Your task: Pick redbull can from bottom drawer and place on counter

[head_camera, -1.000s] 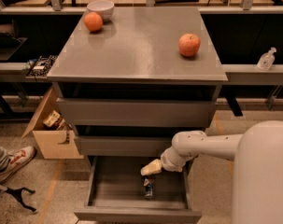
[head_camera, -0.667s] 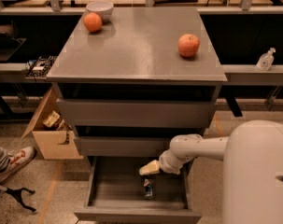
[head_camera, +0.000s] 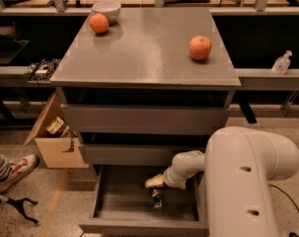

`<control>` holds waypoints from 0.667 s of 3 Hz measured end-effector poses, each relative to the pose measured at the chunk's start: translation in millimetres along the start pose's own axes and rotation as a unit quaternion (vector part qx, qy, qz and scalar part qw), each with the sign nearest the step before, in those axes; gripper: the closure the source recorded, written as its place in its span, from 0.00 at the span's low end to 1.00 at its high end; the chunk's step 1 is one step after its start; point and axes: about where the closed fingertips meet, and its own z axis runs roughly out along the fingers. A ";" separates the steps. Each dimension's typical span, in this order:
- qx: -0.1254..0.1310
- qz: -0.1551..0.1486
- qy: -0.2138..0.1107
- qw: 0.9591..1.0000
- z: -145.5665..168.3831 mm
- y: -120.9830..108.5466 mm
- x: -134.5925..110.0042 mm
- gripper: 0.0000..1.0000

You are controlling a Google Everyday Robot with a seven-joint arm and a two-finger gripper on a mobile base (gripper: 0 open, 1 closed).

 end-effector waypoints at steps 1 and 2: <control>-0.001 0.013 -0.007 1.000 33.1 -8.9 -7.2 0.00; 0.001 0.022 -0.003 1.000 66.8 -12.9 -11.8 0.00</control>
Offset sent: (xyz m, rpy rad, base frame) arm 0.0311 0.0166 -0.1044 -0.0013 0.0206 -0.0640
